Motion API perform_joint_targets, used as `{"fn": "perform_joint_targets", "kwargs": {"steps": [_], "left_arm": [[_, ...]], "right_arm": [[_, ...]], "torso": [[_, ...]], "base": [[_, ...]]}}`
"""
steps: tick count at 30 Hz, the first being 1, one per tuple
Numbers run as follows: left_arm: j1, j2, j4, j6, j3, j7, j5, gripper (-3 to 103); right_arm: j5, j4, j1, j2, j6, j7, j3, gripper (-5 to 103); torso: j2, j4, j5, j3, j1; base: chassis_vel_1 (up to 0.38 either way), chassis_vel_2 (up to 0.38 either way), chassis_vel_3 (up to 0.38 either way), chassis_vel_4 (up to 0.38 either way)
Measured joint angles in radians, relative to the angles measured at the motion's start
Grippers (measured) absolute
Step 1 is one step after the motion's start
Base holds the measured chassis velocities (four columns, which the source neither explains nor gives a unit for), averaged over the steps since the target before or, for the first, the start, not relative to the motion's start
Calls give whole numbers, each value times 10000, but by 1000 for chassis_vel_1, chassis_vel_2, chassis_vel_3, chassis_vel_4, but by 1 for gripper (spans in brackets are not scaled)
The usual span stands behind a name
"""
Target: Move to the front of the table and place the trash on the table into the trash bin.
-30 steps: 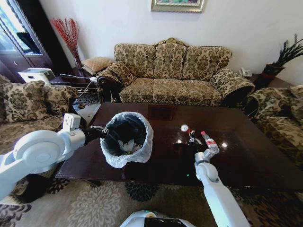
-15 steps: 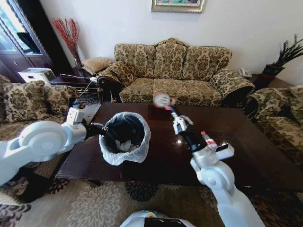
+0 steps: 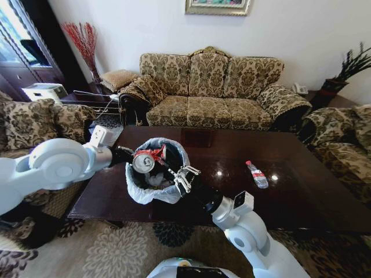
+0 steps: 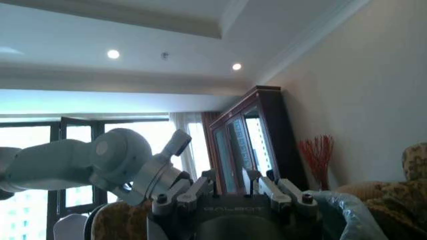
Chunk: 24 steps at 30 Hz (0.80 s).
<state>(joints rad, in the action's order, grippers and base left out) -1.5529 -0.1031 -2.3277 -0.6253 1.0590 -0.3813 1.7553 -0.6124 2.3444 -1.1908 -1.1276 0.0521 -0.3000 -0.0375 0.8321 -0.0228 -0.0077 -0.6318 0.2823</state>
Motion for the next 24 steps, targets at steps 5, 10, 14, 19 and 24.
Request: {"fn": "perform_joint_targets", "kwargs": {"steps": [5,10,14,19,24], "left_arm": [[2,190,43,-4,0,-17,-31,0],[-31,619,185,-60,-21,-104,-185,0],[-64,952,218,-101,-37,-114,-283,0],[-69,1163,223,-102,-38,-121,-357,0],[-75,1343,220,-103,-40,-118,-434,0]], "right_arm": [[-21,193,-175,-91,-189,104,-327,42],[226,620,-881,-633,-335,1619,-1487,59],[615,67,-1895,-1225,-669,2905,-3334,76],[-128,-742,-2974,-1573,-319,3529,-5110,91],[-904,-1608,-3655,-1686,-339,3979,-5999,100]], "torso": [[0,0,-1,0,0],[0,-1,-3,0,0],[0,-2,-3,1,0],[0,4,4,0,0],[0,3,1,1,-1]], "base": [[0,0,0,0],[0,0,0,0],[0,0,0,0],[0,0,0,0],[0,0,0,0]]}}
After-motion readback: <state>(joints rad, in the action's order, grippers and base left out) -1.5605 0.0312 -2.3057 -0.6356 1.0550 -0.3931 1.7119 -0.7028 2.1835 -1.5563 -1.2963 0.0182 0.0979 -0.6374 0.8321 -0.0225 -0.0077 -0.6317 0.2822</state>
